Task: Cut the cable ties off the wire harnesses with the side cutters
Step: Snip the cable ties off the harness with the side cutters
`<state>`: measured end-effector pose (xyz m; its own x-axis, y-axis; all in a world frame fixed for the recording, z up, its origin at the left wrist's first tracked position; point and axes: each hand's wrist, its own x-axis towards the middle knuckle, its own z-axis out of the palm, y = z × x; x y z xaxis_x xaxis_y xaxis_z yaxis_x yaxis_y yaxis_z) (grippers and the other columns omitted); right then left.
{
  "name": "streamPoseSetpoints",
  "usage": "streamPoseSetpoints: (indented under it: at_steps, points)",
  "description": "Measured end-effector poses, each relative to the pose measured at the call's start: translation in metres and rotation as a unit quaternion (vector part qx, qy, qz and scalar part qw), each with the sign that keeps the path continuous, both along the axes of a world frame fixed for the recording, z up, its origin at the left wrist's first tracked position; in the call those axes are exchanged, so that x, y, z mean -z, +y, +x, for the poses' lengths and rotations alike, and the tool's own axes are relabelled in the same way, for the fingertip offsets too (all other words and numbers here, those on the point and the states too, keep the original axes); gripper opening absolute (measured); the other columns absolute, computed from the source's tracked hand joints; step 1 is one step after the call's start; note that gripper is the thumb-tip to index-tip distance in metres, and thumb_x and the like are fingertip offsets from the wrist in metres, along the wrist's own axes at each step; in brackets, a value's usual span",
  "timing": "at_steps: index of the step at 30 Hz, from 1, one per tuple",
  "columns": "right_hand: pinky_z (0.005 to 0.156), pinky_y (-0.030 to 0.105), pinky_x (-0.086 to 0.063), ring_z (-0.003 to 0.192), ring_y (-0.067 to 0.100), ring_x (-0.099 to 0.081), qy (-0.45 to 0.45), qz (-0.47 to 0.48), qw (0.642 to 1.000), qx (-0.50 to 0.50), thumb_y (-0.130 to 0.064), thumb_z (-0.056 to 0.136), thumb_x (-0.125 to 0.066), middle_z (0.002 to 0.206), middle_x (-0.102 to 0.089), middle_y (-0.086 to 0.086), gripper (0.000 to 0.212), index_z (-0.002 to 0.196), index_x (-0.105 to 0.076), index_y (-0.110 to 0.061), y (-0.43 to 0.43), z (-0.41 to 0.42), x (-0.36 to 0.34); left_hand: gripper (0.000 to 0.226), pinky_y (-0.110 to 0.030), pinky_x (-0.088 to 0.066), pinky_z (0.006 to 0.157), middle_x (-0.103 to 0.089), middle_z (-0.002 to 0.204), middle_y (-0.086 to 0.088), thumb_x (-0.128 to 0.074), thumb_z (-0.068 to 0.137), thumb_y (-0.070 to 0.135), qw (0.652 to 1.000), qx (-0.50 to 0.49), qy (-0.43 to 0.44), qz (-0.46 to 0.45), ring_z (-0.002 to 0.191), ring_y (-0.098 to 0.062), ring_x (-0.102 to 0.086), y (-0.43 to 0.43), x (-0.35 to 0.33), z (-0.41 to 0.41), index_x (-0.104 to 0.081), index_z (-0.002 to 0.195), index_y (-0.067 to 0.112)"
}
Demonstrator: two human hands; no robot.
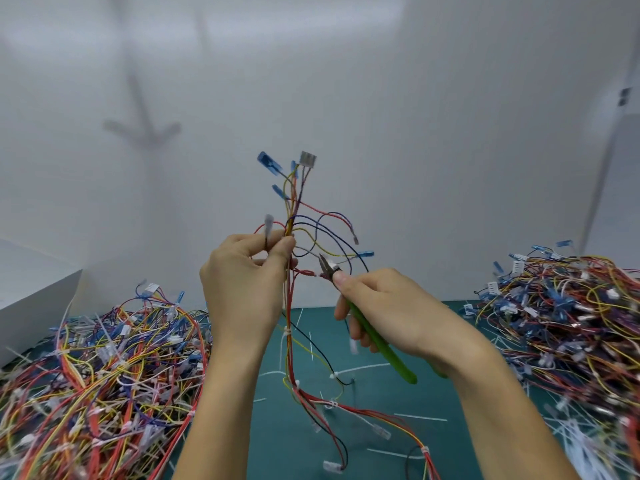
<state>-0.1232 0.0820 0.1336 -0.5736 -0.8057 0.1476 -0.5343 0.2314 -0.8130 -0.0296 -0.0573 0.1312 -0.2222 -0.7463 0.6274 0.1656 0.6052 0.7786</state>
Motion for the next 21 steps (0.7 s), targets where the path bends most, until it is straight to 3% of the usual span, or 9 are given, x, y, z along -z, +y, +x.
streamPoseSetpoints:
  at_steps: [5,7,10,14,16,18,21]
  points:
    - [0.075,0.047,-0.057,0.075,0.026,-0.068,0.066,-0.018,0.997,0.026,-0.058,0.098,-0.037,0.072,-0.070,0.000,0.053,0.079,-0.067,-0.018,0.001,-0.004,0.001,0.015,-0.048,-0.059,0.080,-0.074,0.073,0.007,-0.076,0.084,0.030,0.998,-0.009,-0.029,0.055,0.077,-0.022,-0.074,-0.008,0.003,0.004,-0.068,0.072,0.036]
    - [0.076,0.046,-0.057,0.069,0.019,-0.066,0.068,-0.038,0.997,0.026,-0.059,0.097,-0.038,0.071,-0.070,-0.001,0.052,0.078,-0.067,-0.020,0.001,-0.005,0.001,0.013,-0.042,-0.062,0.071,-0.073,0.066,0.006,-0.076,0.084,0.026,0.996,0.008,-0.016,0.090,0.068,-0.020,-0.074,-0.008,0.003,0.005,-0.070,0.074,0.030]
    - [0.078,0.046,-0.056,0.061,0.006,-0.061,0.071,-0.071,0.995,0.015,-0.059,0.097,-0.039,0.069,-0.068,-0.003,0.050,0.075,-0.066,-0.023,0.000,-0.006,0.000,0.005,-0.028,-0.058,0.055,-0.074,0.072,-0.003,-0.076,0.084,0.019,0.986,0.055,0.013,0.159,0.061,-0.016,-0.072,-0.008,0.001,0.006,-0.073,0.080,0.020]
    - [0.075,0.051,-0.055,0.062,0.014,-0.059,0.076,-0.136,0.988,0.000,-0.055,0.100,-0.039,0.066,-0.064,0.001,0.049,0.076,-0.066,-0.023,-0.002,-0.005,-0.001,0.005,-0.020,-0.053,0.049,-0.072,0.065,0.002,-0.077,0.082,0.016,0.957,0.131,0.047,0.254,0.057,-0.011,-0.066,-0.008,-0.005,0.010,-0.073,0.083,0.014]
    - [0.071,0.051,-0.054,0.060,0.018,-0.057,0.086,-0.163,0.983,0.001,-0.052,0.102,-0.040,0.064,-0.062,0.004,0.046,0.075,-0.066,-0.023,-0.003,-0.005,-0.002,0.006,-0.019,-0.053,0.048,-0.071,0.072,-0.002,-0.078,0.081,0.016,0.945,0.154,0.049,0.284,0.064,-0.015,-0.064,-0.008,-0.007,0.012,-0.073,0.083,0.012]
    - [0.068,0.049,-0.053,0.057,0.018,-0.055,0.104,-0.177,0.979,0.003,-0.052,0.101,-0.041,0.063,-0.061,0.004,0.045,0.075,-0.065,-0.023,-0.003,-0.004,-0.002,0.011,-0.019,-0.052,0.048,-0.069,0.080,-0.005,-0.078,0.080,0.018,0.941,0.162,0.038,0.294,0.070,-0.018,-0.059,-0.009,-0.006,0.012,-0.074,0.086,0.010]
    - [0.065,0.049,-0.052,0.063,0.028,-0.055,0.124,-0.173,0.977,-0.006,-0.060,0.092,-0.050,0.066,-0.058,0.010,0.041,0.077,-0.063,-0.024,-0.002,-0.003,-0.002,0.029,-0.017,-0.050,0.048,-0.066,0.076,-0.003,-0.079,0.070,0.026,0.937,0.192,0.017,0.291,0.061,-0.012,-0.057,-0.008,-0.006,0.013,-0.076,0.092,0.007]
